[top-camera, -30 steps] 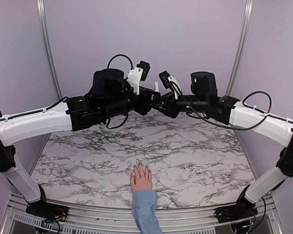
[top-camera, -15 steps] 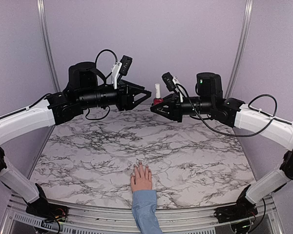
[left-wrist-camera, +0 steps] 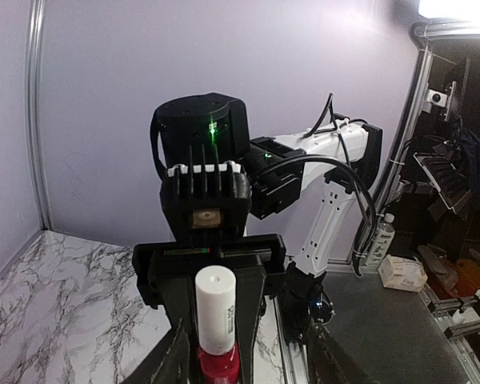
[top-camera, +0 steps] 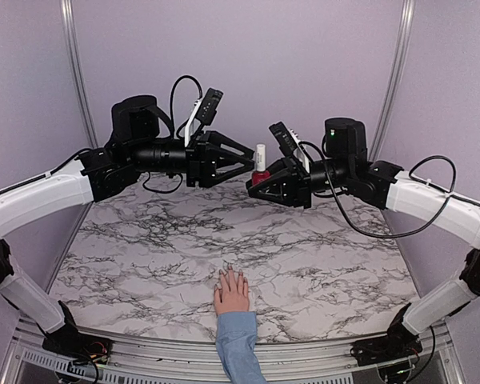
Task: Paint the nails
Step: Unscrew the cap of the nail polish bottle.
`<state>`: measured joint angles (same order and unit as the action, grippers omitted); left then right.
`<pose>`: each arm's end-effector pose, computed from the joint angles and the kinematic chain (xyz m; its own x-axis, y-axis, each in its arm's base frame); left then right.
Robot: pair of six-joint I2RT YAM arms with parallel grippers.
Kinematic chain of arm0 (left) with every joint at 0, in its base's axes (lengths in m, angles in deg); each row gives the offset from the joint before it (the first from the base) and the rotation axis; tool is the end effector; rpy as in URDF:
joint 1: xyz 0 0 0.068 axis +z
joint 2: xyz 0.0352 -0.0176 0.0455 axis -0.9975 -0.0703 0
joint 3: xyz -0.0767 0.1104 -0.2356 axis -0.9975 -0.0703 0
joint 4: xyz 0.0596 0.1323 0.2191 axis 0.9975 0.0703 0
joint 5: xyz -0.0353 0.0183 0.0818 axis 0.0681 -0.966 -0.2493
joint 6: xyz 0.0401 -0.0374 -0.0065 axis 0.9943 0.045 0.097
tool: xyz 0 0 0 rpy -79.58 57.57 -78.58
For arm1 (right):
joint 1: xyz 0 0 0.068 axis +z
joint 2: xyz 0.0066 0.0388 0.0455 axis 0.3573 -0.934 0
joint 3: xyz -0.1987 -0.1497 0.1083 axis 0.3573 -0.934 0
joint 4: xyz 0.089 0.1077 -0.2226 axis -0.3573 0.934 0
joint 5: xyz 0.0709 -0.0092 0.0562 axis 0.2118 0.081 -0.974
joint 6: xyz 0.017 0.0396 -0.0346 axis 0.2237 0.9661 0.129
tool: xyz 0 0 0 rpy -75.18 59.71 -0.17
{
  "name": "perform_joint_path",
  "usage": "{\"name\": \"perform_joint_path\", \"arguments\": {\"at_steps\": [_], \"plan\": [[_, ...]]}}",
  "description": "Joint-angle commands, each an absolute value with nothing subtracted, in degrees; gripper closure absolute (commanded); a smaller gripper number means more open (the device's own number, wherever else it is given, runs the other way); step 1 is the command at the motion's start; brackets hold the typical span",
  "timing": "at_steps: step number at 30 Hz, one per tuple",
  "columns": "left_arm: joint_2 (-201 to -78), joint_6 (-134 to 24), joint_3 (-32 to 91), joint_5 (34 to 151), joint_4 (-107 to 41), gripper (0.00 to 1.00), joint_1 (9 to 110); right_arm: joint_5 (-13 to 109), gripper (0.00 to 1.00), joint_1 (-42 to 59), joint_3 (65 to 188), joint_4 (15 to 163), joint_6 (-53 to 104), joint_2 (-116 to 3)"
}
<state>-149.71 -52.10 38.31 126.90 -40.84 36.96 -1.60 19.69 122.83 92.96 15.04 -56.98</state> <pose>0.2123 -0.2831 0.4231 -0.0928 -0.0610 -0.9938 0.9952 -0.0364 -0.0906 0.2263 0.2356 0.3699 -0.1227 -0.1501 -0.9810 -0.9820 -0.1247 0.1419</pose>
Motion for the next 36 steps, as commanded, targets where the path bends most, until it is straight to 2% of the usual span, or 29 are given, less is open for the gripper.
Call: {"name": "perform_joint_path", "arguments": {"at_steps": [1, 10, 20, 29, 36], "plan": [[-150.99, -52.02, 41.08, 131.68, -42.99, 0.5, 37.08, -6.17, 1.0, 20.46, 126.01, 94.71, 13.52, -57.88], [-152.76, -51.78, 42.37, 132.88, -42.97, 0.54, 36.81, -6.85, 1.0, 21.52, 126.98, 95.61, 13.08, -59.0], [-153.27, -51.81, 42.41, 134.03, -42.97, 0.66, 36.77, -7.45, 1.0, 21.98, 127.39, 95.79, 12.81, -59.54], [-152.85, -51.67, 41.96, 132.85, -42.61, 0.84, 36.83, -6.64, 1.0, 21.74, 127.07, 94.27, 14.5, -59.4], [-152.33, -51.49, 41.91, 128.78, -41.47, 0.97, 36.75, -0.19, 1.0, 20.75, 126.9, 93.4, 17.59, -59.3]]}}
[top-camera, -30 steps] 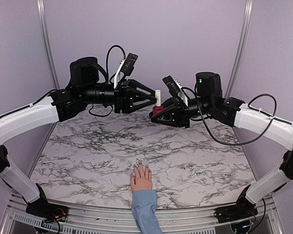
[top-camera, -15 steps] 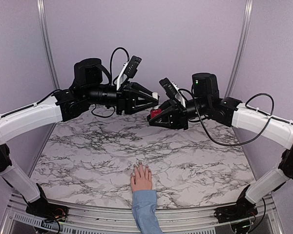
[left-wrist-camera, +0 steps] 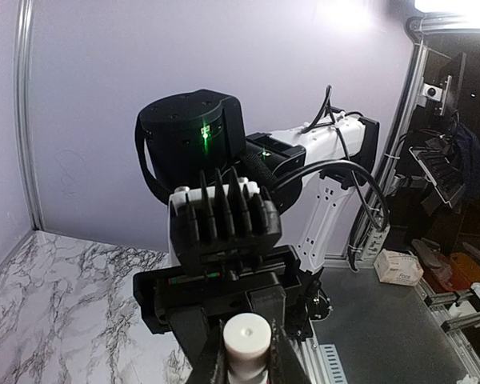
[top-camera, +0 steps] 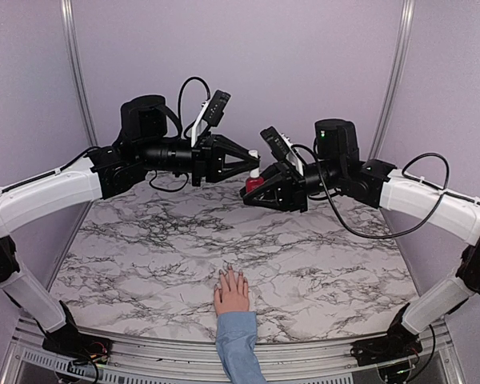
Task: Paint the nails
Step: Unscrew the cap of the nail polish bottle.
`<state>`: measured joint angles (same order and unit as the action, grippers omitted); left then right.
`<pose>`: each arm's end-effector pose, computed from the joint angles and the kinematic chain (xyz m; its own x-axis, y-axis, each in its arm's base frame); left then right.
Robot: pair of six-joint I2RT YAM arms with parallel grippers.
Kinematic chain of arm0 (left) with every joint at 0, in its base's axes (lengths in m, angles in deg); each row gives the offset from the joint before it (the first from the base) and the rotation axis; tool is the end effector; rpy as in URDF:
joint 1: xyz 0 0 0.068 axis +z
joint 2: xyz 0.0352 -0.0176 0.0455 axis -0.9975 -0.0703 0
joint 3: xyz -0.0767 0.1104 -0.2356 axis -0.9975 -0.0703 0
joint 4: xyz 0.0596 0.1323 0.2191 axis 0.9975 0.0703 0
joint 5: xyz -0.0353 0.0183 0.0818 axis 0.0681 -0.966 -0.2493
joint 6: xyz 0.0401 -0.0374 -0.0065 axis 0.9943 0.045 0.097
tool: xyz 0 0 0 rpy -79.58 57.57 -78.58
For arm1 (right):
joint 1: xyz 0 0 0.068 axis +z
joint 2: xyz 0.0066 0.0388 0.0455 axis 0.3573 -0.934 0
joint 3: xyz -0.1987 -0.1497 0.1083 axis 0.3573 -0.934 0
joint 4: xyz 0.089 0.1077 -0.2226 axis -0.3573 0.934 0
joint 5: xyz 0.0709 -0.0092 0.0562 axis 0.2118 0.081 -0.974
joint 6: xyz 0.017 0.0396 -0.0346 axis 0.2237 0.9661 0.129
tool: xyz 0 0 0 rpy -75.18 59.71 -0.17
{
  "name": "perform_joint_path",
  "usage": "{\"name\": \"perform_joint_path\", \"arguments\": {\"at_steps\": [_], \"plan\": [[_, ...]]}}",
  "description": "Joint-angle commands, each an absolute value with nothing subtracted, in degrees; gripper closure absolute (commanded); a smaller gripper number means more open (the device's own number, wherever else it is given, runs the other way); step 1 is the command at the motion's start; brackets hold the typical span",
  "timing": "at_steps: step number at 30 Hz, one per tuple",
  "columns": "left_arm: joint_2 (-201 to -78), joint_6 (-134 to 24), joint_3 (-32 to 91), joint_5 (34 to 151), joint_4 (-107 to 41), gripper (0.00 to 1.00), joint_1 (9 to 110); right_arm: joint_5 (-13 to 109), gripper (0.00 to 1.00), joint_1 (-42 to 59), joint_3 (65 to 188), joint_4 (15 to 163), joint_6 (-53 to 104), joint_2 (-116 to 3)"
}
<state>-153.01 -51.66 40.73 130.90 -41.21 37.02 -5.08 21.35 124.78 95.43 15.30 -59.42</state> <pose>0.2203 -0.2945 0.4189 -0.0902 -0.0448 -0.9949 0.9910 -0.1032 -0.0852 0.2246 0.2483 0.3651 -0.1607 -0.1848 -0.9696 -0.9585 -0.2052 0.1980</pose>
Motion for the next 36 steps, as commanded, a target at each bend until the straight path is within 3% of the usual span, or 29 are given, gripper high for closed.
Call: {"name": "perform_joint_path", "arguments": {"at_steps": [1, 17, 36], "plan": [[-152.17, -51.42, 41.81, 127.73, -41.27, 0.99, 36.71, 0.63, 1.0, 20.68, 126.88, 93.33, 17.79, -59.23], [-152.37, -50.25, 40.59, 106.49, -39.01, 1.0, 33.6, 21.09, 1.0, 20.39, 128.56, 97.13, 18.04, -60.53], [-155.44, -53.45, 39.49, 79.97, -40.76, 1.0, 28.63, 35.19, 1.0, 20.38, 129.94, 96.73, 21.67, -62.75]]}}
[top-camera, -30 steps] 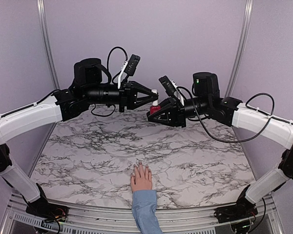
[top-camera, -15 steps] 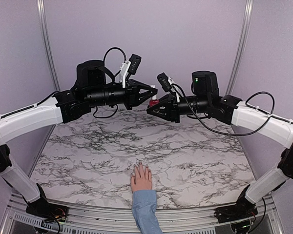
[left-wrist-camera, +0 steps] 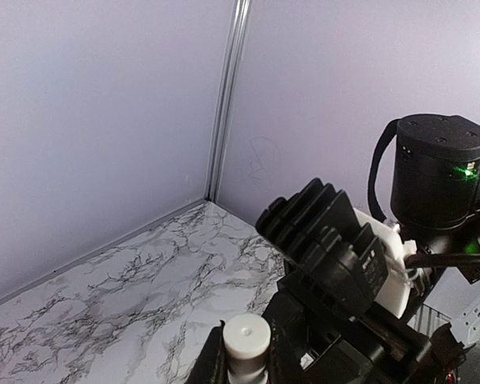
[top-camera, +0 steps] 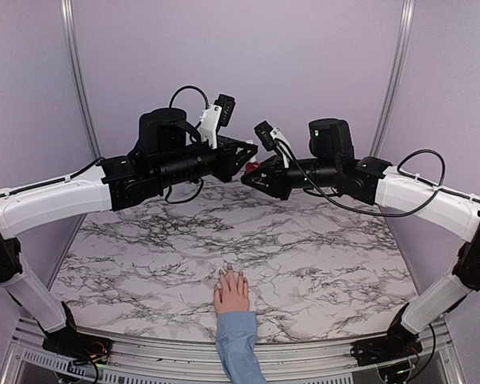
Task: Paint the nails
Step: Unscrew the cap of the nail polish bottle.
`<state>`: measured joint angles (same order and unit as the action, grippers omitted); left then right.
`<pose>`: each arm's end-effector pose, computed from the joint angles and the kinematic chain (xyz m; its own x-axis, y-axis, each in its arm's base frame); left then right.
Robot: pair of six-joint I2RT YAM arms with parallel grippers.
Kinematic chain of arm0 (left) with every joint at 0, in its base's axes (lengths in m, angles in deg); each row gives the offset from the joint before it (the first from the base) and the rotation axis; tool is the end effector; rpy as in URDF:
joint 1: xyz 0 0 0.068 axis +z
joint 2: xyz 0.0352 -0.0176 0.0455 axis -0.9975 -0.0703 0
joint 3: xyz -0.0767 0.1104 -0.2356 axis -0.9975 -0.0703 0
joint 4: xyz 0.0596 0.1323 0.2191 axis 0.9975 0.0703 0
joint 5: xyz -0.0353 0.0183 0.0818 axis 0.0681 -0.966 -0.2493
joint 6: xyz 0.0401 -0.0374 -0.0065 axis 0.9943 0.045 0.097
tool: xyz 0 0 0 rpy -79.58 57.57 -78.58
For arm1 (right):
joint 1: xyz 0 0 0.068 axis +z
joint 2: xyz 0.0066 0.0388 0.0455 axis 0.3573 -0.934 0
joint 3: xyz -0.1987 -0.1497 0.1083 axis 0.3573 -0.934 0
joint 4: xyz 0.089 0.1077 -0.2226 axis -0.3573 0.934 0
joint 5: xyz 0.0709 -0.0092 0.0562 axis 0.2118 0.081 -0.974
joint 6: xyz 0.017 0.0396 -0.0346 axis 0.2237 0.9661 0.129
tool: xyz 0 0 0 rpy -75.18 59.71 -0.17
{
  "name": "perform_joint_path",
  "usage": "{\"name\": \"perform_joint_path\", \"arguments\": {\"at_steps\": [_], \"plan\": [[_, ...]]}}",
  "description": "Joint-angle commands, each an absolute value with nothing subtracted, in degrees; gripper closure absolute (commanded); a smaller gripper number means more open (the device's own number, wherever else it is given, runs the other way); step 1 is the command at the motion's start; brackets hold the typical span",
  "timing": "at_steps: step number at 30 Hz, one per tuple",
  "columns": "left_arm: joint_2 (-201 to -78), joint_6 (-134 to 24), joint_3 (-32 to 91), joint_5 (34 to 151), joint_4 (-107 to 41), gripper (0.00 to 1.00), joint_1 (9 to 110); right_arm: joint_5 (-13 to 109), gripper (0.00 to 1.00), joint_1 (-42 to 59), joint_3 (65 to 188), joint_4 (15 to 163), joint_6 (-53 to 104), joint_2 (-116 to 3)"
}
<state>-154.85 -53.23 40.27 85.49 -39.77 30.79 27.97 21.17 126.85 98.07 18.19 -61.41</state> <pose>0.2212 -0.3194 0.4024 -0.1335 -0.1042 -0.9856 0.8223 0.5434 -0.1688 0.2518 0.2508 0.3574 -0.2412 -0.2268 -0.9436 -0.9186 0.3670 0.1466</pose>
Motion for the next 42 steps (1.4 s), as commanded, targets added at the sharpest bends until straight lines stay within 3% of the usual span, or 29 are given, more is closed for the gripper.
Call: {"name": "perform_joint_path", "arguments": {"at_steps": [1, 19, 21, 25, 32, 35, 42], "plan": [[-155.62, -53.2, 39.56, 78.73, -40.77, 1.0, 28.26, 35.58, 1.0, 20.37, 129.99, 96.51, 21.95, -63.0], [-155.77, -52.6, 40.64, 69.78, -38.12, 0.98, 26.81, 35.35, 1.0, 20.42, 131.1, 95.69, 22.82, -64.81], [-155.38, -52.11, 40.64, 69.83, -37.92, 0.93, 26.95, 34.85, 1.0, 20.37, 130.57, 95.66, 22.47, -64.32], [-154.18, -51.9, 40.51, 71.44, -37.65, 0.72, 27.94, 33.87, 1.0, 20.08, 129.4, 95.61, 22.05, -63.39], [-150.18, -52.1, 38.09, 83.42, -40.24, 0.45, 31.62, 29.97, 1.0, 19.34, 127.42, 95.05, 21.07, -61.77], [-147.73, -52.52, 35.72, 92.64, -42.46, 0.39, 33.86, 25.23, 1.0, 19.23, 126.53, 94.33, 19.71, -61.01], [-145.28, -51.94, 34.54, 110.88, -42.53, 0.38, 38.05, 11.87, 1.0, 19.07, 125.3, 92.36, 17.09, -59.71]]}}
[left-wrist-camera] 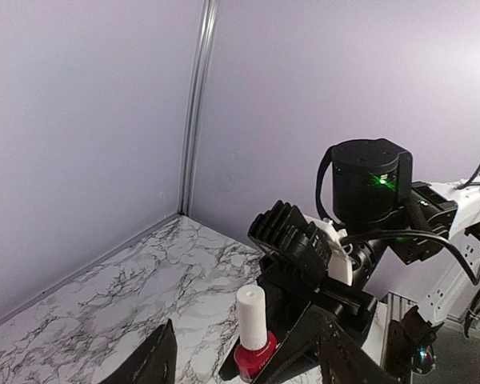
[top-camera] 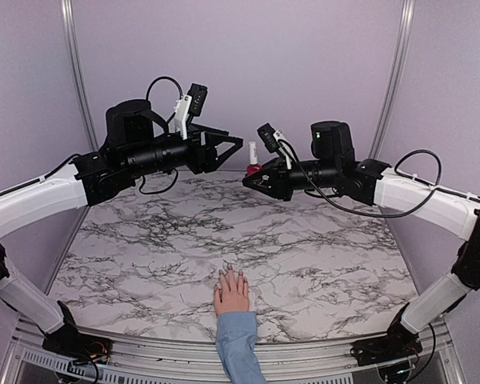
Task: Paint the nails
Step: Unscrew the cap of the nail polish bottle.
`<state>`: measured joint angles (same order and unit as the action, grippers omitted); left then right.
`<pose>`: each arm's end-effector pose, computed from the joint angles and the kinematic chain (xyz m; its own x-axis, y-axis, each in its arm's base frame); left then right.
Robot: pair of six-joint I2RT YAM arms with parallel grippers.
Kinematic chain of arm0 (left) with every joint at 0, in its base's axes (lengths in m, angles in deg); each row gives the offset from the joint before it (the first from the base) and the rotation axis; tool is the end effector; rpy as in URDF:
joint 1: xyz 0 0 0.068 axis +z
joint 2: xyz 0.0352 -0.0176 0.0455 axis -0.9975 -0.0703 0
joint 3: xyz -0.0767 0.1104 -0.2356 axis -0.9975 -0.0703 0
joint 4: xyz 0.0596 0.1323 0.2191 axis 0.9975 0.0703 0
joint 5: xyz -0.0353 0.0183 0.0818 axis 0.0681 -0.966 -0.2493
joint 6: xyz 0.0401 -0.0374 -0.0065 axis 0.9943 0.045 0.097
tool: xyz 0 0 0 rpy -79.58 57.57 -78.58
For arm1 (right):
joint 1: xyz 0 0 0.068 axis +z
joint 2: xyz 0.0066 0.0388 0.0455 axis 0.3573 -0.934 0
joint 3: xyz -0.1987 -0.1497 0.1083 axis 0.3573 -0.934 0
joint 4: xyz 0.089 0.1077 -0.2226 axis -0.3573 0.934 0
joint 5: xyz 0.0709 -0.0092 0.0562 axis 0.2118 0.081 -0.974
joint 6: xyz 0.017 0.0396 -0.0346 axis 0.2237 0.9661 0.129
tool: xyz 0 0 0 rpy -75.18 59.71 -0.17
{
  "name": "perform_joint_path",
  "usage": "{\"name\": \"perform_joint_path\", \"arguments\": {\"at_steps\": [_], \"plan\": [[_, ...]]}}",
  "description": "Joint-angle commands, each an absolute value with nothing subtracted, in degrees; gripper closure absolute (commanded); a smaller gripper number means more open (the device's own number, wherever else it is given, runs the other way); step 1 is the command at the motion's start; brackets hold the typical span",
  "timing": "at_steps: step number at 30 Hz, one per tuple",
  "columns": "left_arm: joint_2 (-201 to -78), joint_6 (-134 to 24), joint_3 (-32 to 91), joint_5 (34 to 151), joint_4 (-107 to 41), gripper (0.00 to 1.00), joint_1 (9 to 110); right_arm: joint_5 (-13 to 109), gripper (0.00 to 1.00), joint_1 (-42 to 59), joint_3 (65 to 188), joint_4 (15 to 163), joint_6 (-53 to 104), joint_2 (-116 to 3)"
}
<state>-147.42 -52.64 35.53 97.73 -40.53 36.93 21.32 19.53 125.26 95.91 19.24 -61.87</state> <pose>0.2240 -0.2713 0.4192 -0.0935 -0.1281 -0.9873 0.8831 0.4474 -0.1417 0.2569 0.2467 0.3494 -0.2631 -0.2126 -0.9411 -0.9365 0.2908 0.1962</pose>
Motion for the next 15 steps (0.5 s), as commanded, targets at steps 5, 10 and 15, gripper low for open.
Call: {"name": "perform_joint_path", "arguments": {"at_steps": [5, 10, 15], "plan": [[-144.69, -51.58, 34.61, 118.17, -42.53, 0.38, 39.3, 4.3, 1.0, 19.07, 124.82, 91.49, 16.33, -59.18], [-145.64, -51.71, 35.26, 124.3, -42.58, 0.39, 39.82, -2.86, 1.0, 19.21, 124.75, 91.08, 16.29, -58.96], [-147.79, -52.8, 36.84, 130.38, -42.53, 0.41, 39.75, -7.5, 1.0, 19.18, 125.31, 92.06, 16.21, -59.0]]}}
